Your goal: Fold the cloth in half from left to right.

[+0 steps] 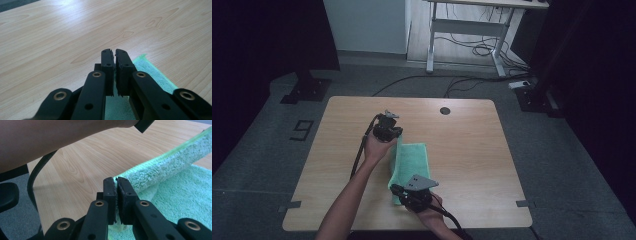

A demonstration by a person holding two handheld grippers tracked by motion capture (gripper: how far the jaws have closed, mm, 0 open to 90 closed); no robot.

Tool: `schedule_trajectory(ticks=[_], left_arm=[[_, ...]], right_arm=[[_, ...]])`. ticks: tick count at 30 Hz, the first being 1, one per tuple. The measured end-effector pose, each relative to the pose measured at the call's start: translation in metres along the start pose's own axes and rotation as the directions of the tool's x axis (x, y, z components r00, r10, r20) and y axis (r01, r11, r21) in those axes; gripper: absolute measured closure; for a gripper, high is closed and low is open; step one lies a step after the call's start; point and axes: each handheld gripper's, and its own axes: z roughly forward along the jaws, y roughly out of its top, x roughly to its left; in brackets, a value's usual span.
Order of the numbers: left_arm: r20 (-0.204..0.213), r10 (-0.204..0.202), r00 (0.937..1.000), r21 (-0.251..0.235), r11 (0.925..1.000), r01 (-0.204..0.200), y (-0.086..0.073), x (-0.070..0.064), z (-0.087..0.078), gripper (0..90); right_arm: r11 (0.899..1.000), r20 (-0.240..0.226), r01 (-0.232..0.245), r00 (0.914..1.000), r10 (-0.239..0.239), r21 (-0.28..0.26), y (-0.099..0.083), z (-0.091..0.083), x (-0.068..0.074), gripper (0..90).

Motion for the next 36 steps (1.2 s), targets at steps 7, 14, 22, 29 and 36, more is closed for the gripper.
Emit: schedule_trajectory(ticks=[7,14,22,29,36], left_arm=[[0.0,0.005,1.0,0.007,1.0,-0.005,-0.001,-0.005,0.006,85.6],[0.006,0.009,0.9999,0.01,0.9999,-0.01,-0.002,-0.01,0.011,85.6],[0.009,0.018,0.9998,0.023,0.9996,-0.019,-0.002,-0.016,0.019,85.5],[0.014,0.025,0.9996,0.033,0.9991,-0.026,-0.004,-0.02,0.026,84.9],[0.02,0.03,0.9993,0.043,0.9986,-0.031,-0.005,-0.022,0.031,84.8]], right_arm=[[1.0,0.009,-0.014,0.9999,0.014,0.003,-0.008,-0.005,-0.003,85.4],[0.999,0.024,-0.036,0.9991,0.036,0.001,-0.017,-0.014,-0.009,85.4],[0.999,0.041,-0.054,0.9977,0.054,0.001,-0.025,-0.023,-0.016,85.4],[0.998,0.04,-0.062,0.9973,0.061,0.018,-0.032,-0.022,-0.018,85.3],[0.997,0.042,-0.068,0.9969,0.066,0.026,-0.037,-0.024,-0.018,85.2]])
